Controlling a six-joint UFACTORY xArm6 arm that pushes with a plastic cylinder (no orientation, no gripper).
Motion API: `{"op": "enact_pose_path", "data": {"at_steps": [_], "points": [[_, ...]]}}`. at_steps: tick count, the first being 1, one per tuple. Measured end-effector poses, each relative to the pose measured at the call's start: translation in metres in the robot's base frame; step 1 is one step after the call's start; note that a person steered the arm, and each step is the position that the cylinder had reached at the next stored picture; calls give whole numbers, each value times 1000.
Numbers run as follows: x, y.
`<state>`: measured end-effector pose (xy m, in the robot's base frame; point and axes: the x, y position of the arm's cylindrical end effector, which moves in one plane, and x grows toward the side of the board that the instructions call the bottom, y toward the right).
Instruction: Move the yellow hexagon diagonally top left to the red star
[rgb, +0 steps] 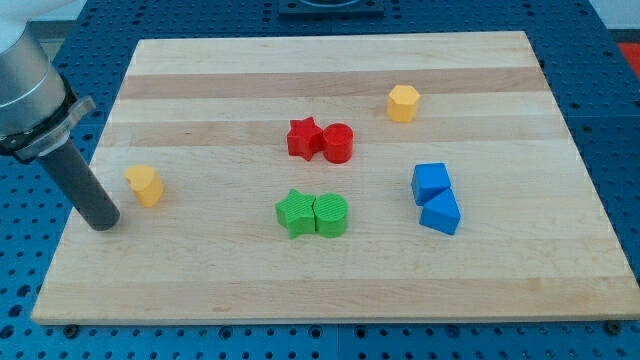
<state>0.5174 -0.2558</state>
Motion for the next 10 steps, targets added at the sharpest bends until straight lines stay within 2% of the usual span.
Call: {"op": "enact_pose_path", "data": {"at_steps": [1,2,3,4,6,7,8,10], "points": [[-24,-15],[-72,-41],[-106,-38],[-103,38],[-99,44],[-78,37],[-13,37],[-1,37]]}}
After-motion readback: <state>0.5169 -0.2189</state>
